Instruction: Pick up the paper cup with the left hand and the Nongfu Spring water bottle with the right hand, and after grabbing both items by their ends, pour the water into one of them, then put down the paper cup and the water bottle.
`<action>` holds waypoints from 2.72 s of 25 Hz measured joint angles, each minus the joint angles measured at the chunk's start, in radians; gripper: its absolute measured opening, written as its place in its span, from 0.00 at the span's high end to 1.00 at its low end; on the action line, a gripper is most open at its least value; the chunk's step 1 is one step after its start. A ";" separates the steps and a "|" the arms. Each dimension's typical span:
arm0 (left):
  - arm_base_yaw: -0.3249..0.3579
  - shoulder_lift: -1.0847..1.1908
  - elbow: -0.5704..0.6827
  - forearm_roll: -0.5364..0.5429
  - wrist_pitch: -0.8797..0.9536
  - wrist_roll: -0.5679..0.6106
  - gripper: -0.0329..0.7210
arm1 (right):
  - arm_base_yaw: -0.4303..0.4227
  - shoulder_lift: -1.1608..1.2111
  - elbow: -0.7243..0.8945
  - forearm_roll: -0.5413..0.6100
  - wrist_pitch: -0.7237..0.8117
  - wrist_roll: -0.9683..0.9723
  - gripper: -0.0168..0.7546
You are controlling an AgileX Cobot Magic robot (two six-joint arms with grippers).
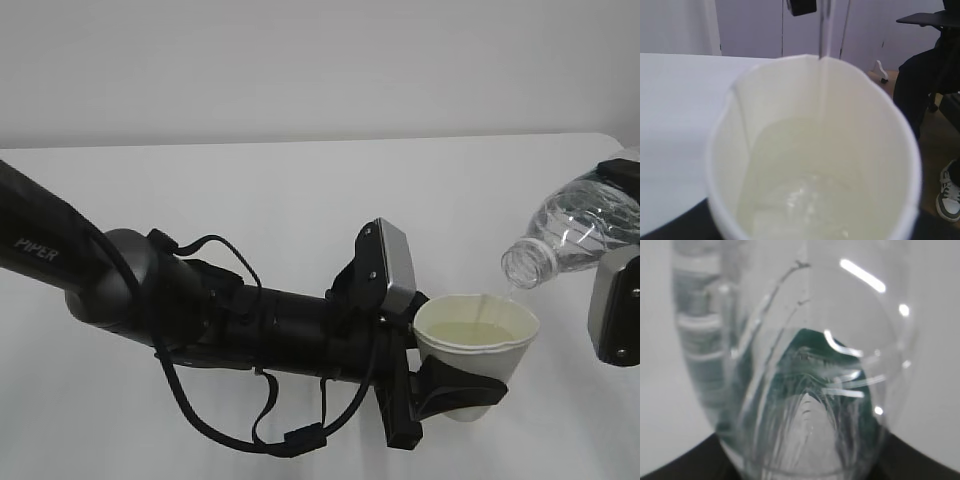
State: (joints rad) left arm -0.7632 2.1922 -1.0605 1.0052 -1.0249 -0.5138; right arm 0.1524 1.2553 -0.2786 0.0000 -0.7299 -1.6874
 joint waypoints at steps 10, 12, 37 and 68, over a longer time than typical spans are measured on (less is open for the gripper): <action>0.000 0.000 0.000 0.000 0.000 0.000 0.45 | 0.000 0.000 0.000 0.000 -0.002 0.000 0.52; 0.000 0.000 0.000 0.000 0.002 0.000 0.45 | 0.000 0.000 0.000 0.000 -0.002 0.000 0.52; 0.000 0.000 0.000 -0.107 0.014 0.029 0.45 | 0.000 0.000 0.000 0.005 0.008 0.361 0.52; 0.000 0.002 0.000 -0.212 0.066 0.070 0.46 | 0.000 0.000 0.000 0.007 -0.114 1.406 0.52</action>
State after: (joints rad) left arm -0.7632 2.1944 -1.0605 0.7929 -0.9586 -0.4434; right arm 0.1524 1.2553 -0.2786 0.0067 -0.8436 -0.2814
